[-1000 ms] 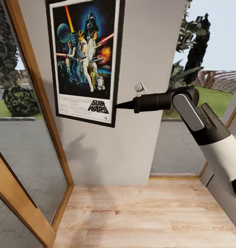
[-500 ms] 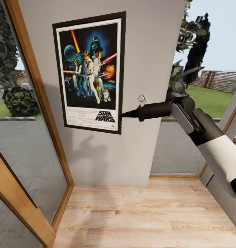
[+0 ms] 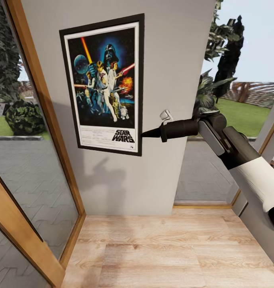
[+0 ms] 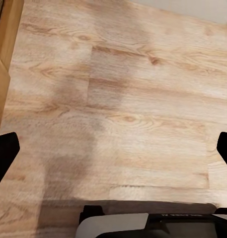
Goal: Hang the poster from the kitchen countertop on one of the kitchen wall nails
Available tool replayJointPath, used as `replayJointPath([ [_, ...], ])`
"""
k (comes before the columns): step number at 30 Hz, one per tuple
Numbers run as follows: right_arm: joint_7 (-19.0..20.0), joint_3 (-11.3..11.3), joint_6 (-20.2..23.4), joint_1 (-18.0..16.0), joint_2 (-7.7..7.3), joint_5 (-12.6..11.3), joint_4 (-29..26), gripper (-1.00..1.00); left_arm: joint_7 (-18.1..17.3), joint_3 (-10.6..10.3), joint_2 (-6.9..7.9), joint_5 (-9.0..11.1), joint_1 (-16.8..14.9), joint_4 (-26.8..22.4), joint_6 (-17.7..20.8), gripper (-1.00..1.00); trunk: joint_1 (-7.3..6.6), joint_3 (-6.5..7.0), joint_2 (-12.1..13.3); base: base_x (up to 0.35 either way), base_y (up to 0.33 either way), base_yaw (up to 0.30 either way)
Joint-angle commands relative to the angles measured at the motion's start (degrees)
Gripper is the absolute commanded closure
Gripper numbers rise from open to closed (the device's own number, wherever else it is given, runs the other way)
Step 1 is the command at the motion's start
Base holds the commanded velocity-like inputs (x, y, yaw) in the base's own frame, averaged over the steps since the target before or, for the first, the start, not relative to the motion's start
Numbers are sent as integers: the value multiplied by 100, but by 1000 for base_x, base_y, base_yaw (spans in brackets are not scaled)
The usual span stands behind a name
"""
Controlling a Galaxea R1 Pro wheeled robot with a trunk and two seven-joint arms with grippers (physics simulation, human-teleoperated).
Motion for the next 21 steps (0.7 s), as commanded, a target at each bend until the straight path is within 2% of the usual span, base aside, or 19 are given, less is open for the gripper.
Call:
replayJointPath([
  [1, -4, 12, 18, -8, -5, -42, 1, 100, -30, 12, -1, 6, -1, -4, -3, -100, 4, -12, -12, 0, 0, 0],
  [6, -6, 14, -280, -8, -6, -39, 3, 100, -30, 12, 0, 5, -1, -6, -3, -100, 4, -12, -12, 0, 0, 0],
  [21, -6, 11, -561, -1, -29, -33, 81, 100, -30, 12, 6, 4, -1, -6, -3, -100, 4, -12, -12, 0, 0, 0],
])
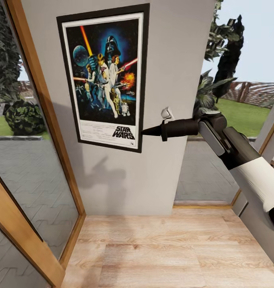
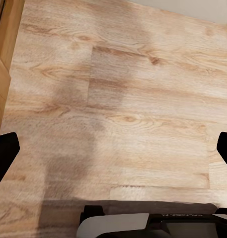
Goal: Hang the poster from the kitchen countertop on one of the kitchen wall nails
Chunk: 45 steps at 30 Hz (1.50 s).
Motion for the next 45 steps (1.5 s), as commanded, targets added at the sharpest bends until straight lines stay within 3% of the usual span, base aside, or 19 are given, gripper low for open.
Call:
replayJointPath([
  [1, -7, 13, 31, -8, -25, -59, 36, 100, -30, 13, -1, 8, -1, -4, -3, -100, 4, -12, -13, 0, 0, 0],
  [8, 41, 12, -28, -7, -157, -66, 212, 100, -30, 13, 1, 6, -1, -4, -3, -100, 4, -12, -13, 0, 0, 0],
  [17, 450, 7, -34, -7, -301, -61, 278, 100, -30, 18, 2, 8, -1, -15, -3, -100, 4, -12, -13, 0, 0, 0],
  [33, 507, 7, -38, -7, -325, -63, 276, 100, -30, 21, 2, 6, -1, -21, -3, -100, 4, -12, -13, 0, 0, 0],
  [38, 781, 7, -45, -7, -347, -58, 268, 100, -32, 21, 7, 7, -1, -23, -3, -100, 4, -12, -13, 0, 0, 0],
  [45, 872, 7, -308, -7, -360, -61, 288, 100, -37, 21, 7, 6, -1, -30, -3, -100, 4, -12, -13, 0, 0, 0],
])
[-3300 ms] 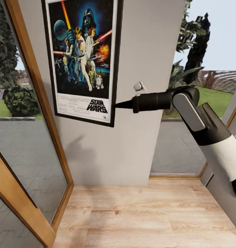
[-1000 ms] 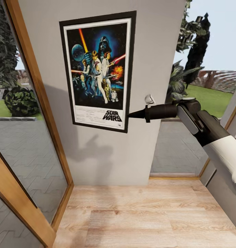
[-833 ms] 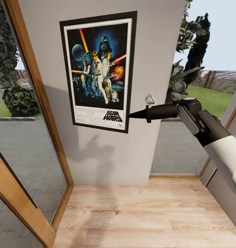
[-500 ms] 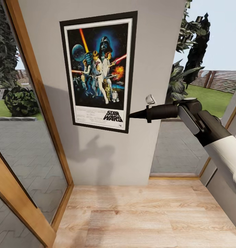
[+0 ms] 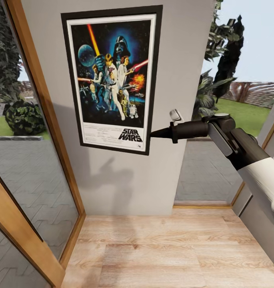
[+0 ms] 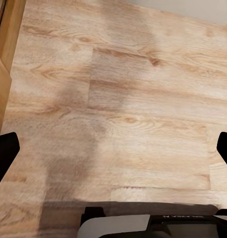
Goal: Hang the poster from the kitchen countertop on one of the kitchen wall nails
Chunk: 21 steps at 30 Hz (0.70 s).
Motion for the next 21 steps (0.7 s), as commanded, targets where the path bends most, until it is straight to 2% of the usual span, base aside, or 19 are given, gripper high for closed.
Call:
replayJointPath([
  [1, -3, 17, 46, -9, -6, -56, 2, 100, -30, 12, -1, 6, -1, -4, -3, -100, 4, -12, -12, 0, 0, 0],
  [21, 3, 19, 7, -9, -47, -49, 48, 100, -26, 12, 9, 6, -1, -5, -3, -100, 4, -12, -12, 0, 0, 0],
])
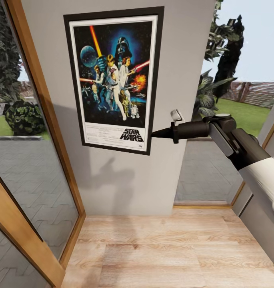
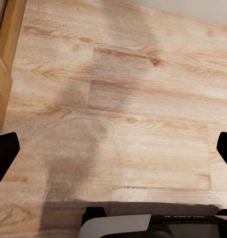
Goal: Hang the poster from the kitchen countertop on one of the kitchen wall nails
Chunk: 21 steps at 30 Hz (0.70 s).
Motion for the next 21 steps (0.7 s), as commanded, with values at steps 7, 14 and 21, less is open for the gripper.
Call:
replayJointPath([
  [7, -7, 15, 55, -9, -13, -57, 5, 100, -34, 12, 46, 12, -1, -4, -3, -100, 4, -12, -12, 0, 0, 0],
  [14, -9, 15, 55, -9, -15, -57, 2, 100, -36, 12, 60, 14, -1, -4, -3, -100, 4, -12, -12, 0, 0, 0],
  [21, -9, 15, 55, -9, -15, -57, -1, 100, -36, 12, 61, 14, -1, -4, -3, -100, 4, -12, -12, 165, 0, 0],
])
